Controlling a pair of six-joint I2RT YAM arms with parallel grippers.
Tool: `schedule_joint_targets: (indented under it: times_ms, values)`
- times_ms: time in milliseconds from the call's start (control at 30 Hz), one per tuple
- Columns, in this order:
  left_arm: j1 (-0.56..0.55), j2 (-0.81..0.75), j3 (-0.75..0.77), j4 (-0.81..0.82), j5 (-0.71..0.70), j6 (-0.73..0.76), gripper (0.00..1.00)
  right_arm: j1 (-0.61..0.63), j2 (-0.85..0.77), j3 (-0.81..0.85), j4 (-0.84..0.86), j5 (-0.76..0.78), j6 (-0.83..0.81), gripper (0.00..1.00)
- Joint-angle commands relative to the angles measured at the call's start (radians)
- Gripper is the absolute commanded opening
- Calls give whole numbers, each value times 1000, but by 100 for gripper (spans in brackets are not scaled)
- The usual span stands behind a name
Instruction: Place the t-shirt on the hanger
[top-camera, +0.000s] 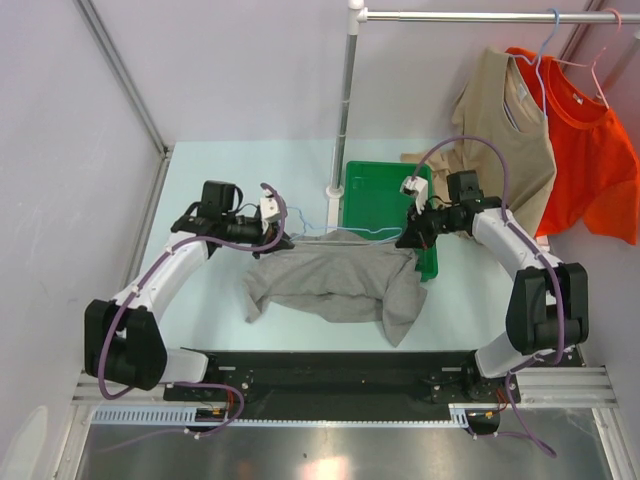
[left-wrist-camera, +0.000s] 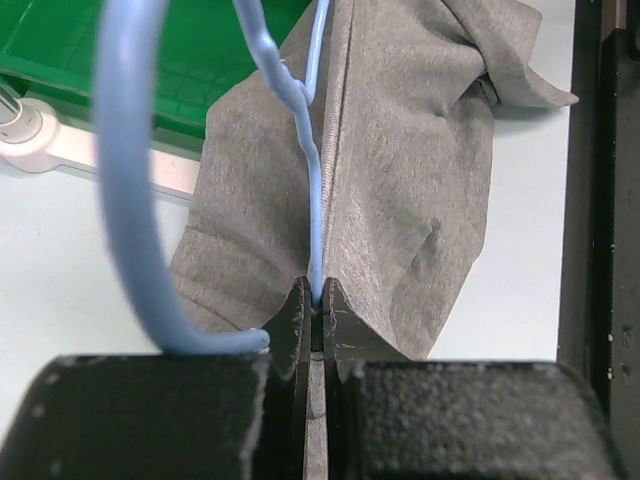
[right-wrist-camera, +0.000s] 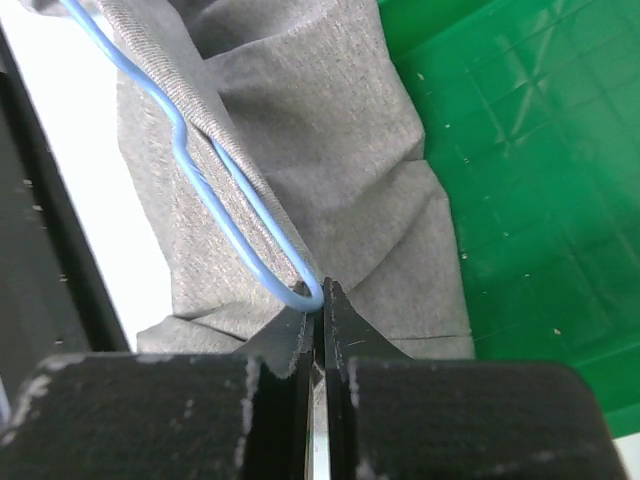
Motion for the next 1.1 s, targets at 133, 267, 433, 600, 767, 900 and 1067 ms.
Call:
schedule_joint_targets:
  times_ms: [133,267,433,600,767,900,1067]
  values:
    - [93,-34,-2,38,1,-12,0,-99,70,44,-65,84,-57,0]
    - [98,-23,20,-9,20,22,0,-105,102,54,-39,86,-36,0]
    - [99,-10,24,-28,-57,82,0,-122,119,106,-68,63,-31,0]
    - [98,3,27,-6,-155,91,0,-131,116,158,-163,60,-93,0]
    - [96,18,30,11,-217,114,0,-172,97,183,-232,64,-156,0]
    - [93,49,60,-64,-232,183,0,-174,80,202,-274,61,-189,0]
    - [37,66,89,-146,-273,278,0,-156,62,264,-304,35,-174,0]
